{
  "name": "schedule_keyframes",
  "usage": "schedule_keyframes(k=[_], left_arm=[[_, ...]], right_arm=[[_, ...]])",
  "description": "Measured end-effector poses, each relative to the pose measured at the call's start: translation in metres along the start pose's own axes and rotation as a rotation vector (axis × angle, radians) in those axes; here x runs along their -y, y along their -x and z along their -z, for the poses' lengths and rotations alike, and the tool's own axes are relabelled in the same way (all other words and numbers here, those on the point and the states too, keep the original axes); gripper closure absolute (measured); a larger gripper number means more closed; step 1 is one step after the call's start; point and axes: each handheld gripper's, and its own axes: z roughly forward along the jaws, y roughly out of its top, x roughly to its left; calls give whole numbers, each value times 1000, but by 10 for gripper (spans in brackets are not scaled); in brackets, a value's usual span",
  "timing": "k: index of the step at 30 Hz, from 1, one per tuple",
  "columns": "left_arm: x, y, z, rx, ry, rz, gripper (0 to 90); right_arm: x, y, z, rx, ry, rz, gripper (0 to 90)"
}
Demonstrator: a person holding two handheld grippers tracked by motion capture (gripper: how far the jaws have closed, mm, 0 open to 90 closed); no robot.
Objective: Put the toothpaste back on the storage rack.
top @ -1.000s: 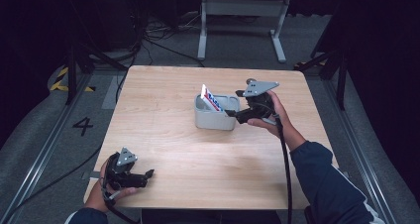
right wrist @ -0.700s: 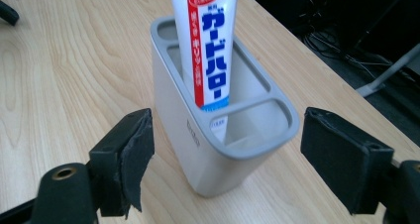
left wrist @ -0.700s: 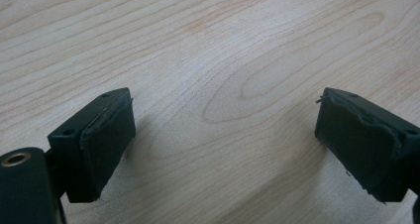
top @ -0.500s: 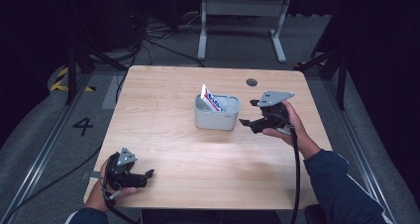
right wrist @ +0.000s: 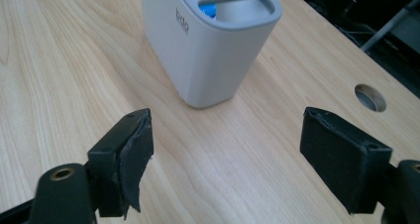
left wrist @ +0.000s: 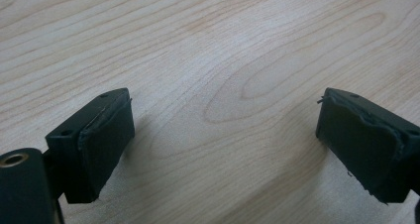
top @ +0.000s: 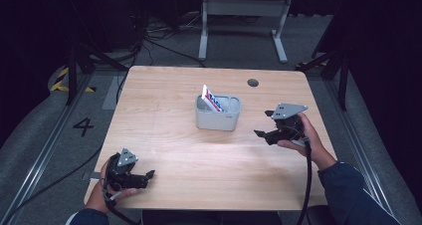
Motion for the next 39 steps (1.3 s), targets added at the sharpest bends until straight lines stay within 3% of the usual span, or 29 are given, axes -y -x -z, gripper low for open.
schedule_keyframes(k=[10,19,29,35,39], left_arm=[[0,0,0,0,0,0,84],[0,0,0,-1,-1,-3,84],[0,0,0,-7,-2,2,83],[0,0,0,-4,-3,3,82],[-1,0,-1,-1,-1,3,79]], right_arm=[[29,-3,9,15,-34,-25,216],[52,-2,20,-6,-15,-114,227],[88,-10,30,65,-47,-135,230],[116,-21,33,79,-71,-142,230],[131,-24,38,71,-60,-175,227]])
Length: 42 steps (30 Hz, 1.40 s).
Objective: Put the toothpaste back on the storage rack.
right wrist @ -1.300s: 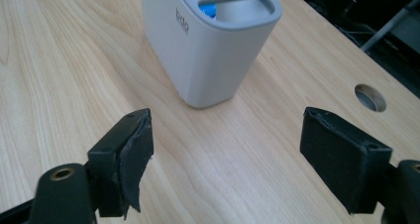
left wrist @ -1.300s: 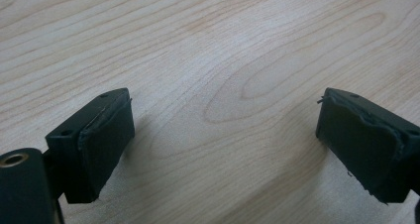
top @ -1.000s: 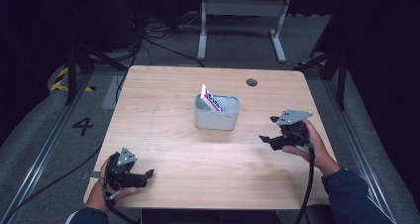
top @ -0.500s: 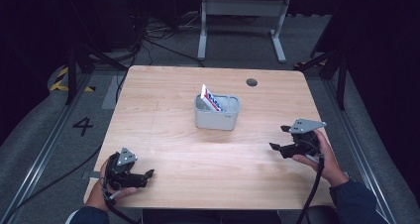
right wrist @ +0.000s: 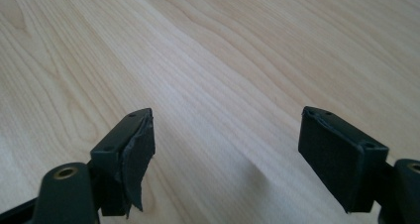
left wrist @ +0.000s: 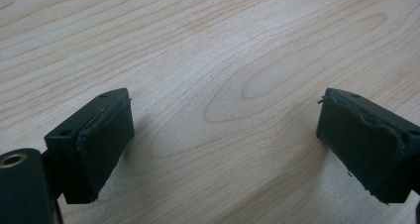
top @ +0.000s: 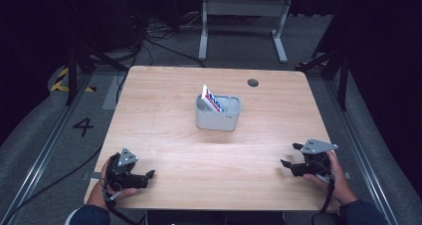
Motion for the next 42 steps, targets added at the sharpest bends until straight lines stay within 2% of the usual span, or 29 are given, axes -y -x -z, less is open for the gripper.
schedule_keyframes(k=[3,9,16,18,23,28,35,42], left_arm=[[-1,1,-1,1,0,10,71],[-2,1,-2,-5,-2,8,67],[-2,1,-2,-6,-5,16,62],[-3,1,-3,-3,-11,8,45],[-3,2,-4,-4,-9,16,37],[-3,4,-3,-21,-11,22,37],[-4,4,-4,-20,-27,17,15],[-4,4,-4,-21,-27,31,4]], right_arm=[[12,1,3,-18,7,-39,224],[30,4,7,-1,5,-93,216],[34,8,8,2,-10,-122,194],[34,12,7,-12,-24,-157,182],[34,12,7,-10,-25,-159,178],[33,12,6,-6,-27,-165,169],[33,12,5,-5,-26,-166,169],[33,12,5,-4,-26,-166,169]])
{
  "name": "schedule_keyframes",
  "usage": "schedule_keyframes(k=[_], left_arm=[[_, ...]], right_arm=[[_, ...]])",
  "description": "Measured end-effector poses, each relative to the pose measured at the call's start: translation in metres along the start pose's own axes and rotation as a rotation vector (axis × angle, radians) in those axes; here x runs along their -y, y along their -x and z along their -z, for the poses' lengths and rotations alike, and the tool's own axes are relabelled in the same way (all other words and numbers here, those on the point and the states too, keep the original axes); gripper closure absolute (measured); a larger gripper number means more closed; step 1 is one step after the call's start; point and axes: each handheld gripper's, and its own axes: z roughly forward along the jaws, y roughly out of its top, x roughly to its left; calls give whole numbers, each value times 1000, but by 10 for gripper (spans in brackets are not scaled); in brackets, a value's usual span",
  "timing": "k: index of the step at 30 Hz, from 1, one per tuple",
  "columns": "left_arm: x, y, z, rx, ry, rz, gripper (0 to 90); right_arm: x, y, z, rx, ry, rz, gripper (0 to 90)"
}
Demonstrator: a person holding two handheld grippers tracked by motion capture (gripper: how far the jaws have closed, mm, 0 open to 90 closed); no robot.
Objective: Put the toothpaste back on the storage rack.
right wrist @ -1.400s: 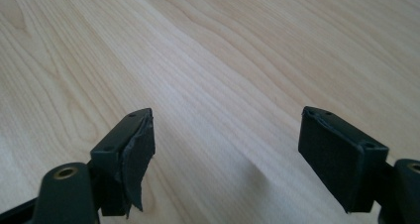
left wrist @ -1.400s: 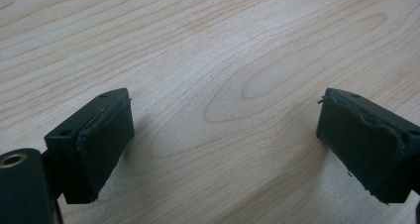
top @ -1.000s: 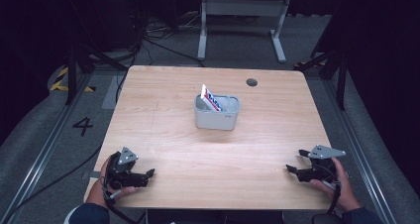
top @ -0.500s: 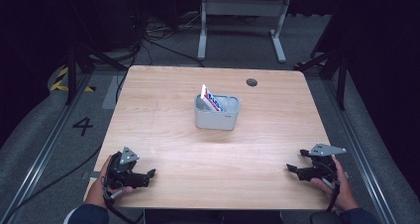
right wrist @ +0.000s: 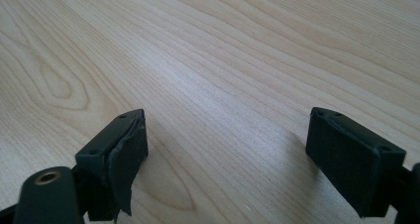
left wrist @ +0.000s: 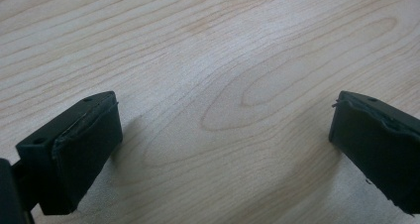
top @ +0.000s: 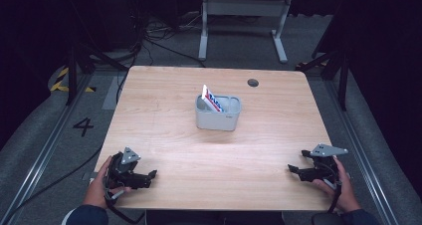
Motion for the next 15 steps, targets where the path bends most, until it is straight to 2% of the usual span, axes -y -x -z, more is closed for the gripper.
schedule_keyframes(k=[15], left_arm=[[0,0,0,8,-7,1,2]], right_arm=[[0,0,0,4,1,-1,168]])
